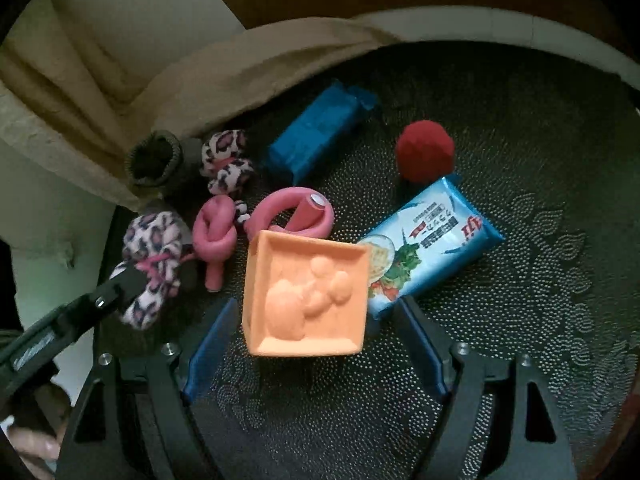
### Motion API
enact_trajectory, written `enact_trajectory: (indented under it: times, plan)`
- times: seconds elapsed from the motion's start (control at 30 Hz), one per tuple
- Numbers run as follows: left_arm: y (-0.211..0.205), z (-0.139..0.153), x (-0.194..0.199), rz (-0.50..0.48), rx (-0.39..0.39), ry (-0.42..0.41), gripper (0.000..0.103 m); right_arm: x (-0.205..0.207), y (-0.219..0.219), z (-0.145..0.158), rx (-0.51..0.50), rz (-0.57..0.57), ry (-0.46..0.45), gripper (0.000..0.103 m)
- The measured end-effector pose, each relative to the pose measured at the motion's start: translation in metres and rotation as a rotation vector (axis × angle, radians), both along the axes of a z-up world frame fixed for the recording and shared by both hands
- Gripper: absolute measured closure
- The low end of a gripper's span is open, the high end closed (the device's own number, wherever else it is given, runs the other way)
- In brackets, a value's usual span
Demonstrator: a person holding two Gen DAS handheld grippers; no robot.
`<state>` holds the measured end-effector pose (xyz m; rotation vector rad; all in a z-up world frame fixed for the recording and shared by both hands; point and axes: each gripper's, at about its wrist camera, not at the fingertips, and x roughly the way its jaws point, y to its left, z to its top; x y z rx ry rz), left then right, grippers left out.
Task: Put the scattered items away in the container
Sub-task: 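Grasp the orange block with the right gripper while the left grasps the leopard plush, then carry the orange block and leopard plush over the tray and release both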
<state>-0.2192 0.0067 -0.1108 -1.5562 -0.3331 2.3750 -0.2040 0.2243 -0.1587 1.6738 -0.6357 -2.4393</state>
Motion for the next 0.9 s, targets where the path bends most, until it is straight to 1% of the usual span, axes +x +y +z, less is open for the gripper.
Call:
enact_trajectory:
  times: [0.03, 0.1, 0.13, 0.3, 0.5, 0.73, 0.9]
  plan:
    - [0.000, 0.001, 0.002, 0.003, -0.001, 0.002, 0.080, 0.000, -0.001, -0.001, 0.000, 0.005, -0.003, 0.027]
    - [0.000, 0.004, 0.004, 0.007, -0.002, 0.004, 0.080, 0.000, -0.004, -0.001, 0.000, 0.017, -0.001, 0.035]
    - [0.000, 0.005, 0.006, 0.008, -0.003, 0.005, 0.080, 0.001, -0.005, 0.000, -0.007, 0.024, 0.004, 0.041]
    - [0.002, 0.017, 0.017, 0.003, -0.007, 0.025, 0.080, 0.012, -0.010, 0.013, 0.007, 0.041, 0.037, 0.043]
    - [0.016, 0.035, 0.034, -0.018, -0.011, 0.058, 0.080, 0.041, -0.001, 0.044, 0.007, 0.023, 0.111, 0.043]
    - [0.053, 0.053, 0.061, -0.076, -0.017, 0.087, 0.080, 0.073, 0.032, 0.069, -0.006, -0.039, 0.159, 0.043]
    - [0.088, 0.062, 0.084, -0.125, -0.013, 0.100, 0.080, 0.111, 0.067, 0.085, 0.004, -0.090, 0.176, 0.043]
